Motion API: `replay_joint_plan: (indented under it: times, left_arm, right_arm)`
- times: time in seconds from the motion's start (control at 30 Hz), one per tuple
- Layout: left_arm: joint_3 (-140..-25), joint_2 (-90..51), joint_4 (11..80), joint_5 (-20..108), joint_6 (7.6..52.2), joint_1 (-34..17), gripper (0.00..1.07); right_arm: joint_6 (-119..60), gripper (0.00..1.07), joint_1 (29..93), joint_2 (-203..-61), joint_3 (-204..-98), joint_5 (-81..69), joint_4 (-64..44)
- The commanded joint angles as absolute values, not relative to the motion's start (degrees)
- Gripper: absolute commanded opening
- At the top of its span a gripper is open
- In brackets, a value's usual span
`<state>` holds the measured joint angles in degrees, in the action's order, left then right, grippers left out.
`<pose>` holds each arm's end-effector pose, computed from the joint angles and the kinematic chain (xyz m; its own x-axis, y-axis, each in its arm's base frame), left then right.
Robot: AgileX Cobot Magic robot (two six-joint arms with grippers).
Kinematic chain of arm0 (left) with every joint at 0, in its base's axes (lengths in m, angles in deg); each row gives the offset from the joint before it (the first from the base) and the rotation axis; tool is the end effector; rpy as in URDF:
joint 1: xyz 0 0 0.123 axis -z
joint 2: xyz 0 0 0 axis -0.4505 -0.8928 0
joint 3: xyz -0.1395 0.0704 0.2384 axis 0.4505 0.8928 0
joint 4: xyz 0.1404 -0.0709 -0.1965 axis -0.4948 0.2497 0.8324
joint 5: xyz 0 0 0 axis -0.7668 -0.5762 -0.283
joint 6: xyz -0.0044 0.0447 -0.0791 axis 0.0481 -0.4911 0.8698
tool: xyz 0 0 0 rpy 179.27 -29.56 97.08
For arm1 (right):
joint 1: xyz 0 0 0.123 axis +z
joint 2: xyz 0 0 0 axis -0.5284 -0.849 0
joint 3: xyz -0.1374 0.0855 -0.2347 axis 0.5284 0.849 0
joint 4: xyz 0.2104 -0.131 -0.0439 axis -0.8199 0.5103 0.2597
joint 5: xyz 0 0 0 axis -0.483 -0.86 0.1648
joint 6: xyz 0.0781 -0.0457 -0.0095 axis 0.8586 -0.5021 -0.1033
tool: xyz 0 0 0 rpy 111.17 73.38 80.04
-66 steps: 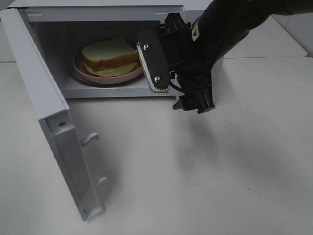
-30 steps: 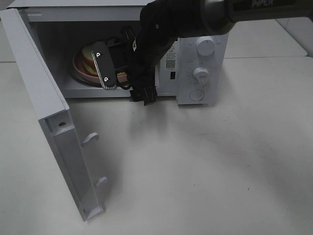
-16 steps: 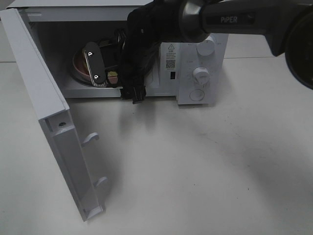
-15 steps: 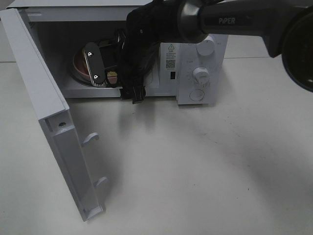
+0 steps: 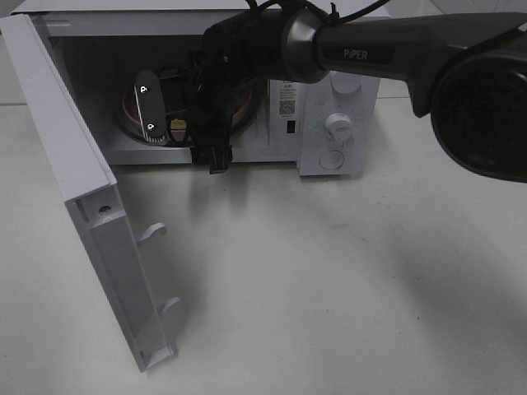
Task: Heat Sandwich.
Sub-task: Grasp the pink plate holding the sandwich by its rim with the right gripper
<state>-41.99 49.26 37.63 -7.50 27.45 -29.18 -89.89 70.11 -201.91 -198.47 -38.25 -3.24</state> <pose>-0.0087 -0.0101 0.2804 -0.4524 0.0331 -0.8912 0.0771 0.9970 -0.0020 0.4306 0.3325 0.1548 0.3623 -0.9131 -0.1869 -0.7404 -0.1601 -0.6528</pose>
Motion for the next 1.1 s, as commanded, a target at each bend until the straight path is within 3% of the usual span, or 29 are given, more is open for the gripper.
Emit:
replay_joint_plan:
  times: [0.03,0.7,1.1]
  left_arm:
    - [-41.99,50.18,37.98,-6.99,27.28,-29.13,0.98]
    - [-41.99,50.18,37.92,-6.99,27.34,-29.13,0.98]
    - [-41.99,50.18,37.92,-6.99,27.34,-29.13,0.98]
  right_arm:
    - [-90.18,0.81,70.11,-202.37,-199.1,-37.28,-4.5]
    - [-93.61,0.76,70.17,-205.46,-199.1,-31.38,-12.46]
    - [-95.16,0.76,70.06,-205.46,-199.1,-36.65,-17.85]
